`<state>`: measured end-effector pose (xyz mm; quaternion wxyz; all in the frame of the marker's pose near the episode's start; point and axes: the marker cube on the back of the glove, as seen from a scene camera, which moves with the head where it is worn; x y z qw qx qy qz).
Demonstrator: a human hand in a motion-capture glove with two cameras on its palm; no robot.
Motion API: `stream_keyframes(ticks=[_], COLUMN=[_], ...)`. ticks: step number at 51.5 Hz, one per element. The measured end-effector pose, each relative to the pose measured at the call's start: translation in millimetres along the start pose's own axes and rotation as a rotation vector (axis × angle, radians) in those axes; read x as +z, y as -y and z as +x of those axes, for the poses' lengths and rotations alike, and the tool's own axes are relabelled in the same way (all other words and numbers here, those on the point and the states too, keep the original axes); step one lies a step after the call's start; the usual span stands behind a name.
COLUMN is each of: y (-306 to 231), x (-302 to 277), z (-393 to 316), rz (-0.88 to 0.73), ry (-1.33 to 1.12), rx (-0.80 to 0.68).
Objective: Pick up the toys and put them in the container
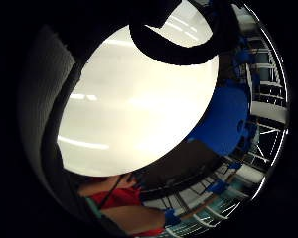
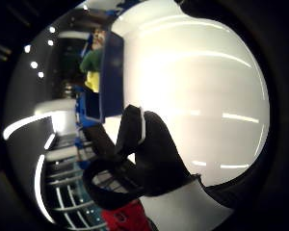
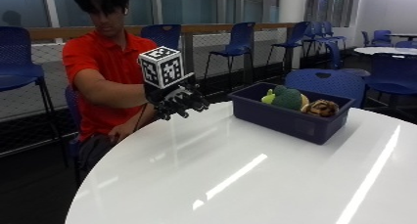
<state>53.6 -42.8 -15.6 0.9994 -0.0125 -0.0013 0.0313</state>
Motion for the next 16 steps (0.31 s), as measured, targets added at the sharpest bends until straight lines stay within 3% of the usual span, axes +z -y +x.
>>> stream_keyframes(ticks=[16], y=[-0.2], x=[2.4], z=[-3.6], rz=[-0.008], ry=[0.014], rx=[-0.011])
